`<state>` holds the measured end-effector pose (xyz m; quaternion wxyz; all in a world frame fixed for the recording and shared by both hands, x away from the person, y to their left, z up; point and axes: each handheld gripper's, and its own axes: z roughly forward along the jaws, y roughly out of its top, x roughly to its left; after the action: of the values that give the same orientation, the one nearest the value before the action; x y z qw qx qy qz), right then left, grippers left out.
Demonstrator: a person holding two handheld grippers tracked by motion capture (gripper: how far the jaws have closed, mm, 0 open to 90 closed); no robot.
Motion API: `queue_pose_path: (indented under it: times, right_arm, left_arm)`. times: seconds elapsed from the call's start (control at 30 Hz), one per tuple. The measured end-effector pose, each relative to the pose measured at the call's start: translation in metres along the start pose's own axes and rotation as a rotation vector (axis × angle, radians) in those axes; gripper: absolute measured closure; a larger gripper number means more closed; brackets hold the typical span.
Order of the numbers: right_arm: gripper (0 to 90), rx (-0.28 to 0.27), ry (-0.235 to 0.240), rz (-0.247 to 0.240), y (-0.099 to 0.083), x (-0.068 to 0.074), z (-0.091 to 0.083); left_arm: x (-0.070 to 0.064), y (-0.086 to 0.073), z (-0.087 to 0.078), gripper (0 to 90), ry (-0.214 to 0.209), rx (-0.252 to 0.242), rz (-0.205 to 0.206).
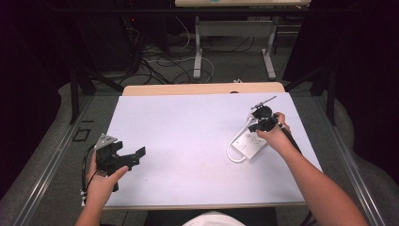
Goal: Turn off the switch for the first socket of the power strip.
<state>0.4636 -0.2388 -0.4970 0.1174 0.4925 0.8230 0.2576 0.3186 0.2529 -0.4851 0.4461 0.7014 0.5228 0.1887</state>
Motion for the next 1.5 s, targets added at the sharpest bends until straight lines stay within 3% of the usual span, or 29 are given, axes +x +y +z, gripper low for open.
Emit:
queue_pose_path:
  times: [0.03, 0.37, 1.03, 1.5]
  right_arm:
    - [84.2, -0.005, 0.009, -0.021, 0.000, -0.001, -0.001]
    - [79.0, -0.015, 0.020, -0.018, -0.002, 0.004, -0.009]
    - [55.0, -0.076, 0.046, -0.073, -0.009, 0.010, -0.028]
    - [44.4, -0.116, 0.068, -0.112, -0.018, 0.019, -0.047]
  left_arm:
    - [0.000, 0.000, 0.000, 2.8, 0.000, 0.001, -0.001]
    - [0.001, 0.000, -0.001, 2.8, 0.001, -0.002, -0.003]
    - [0.001, 0.001, -0.003, 2.7, -0.002, -0.005, -0.006]
    - [0.001, 0.002, -0.005, 2.7, -0.001, -0.010, -0.005]
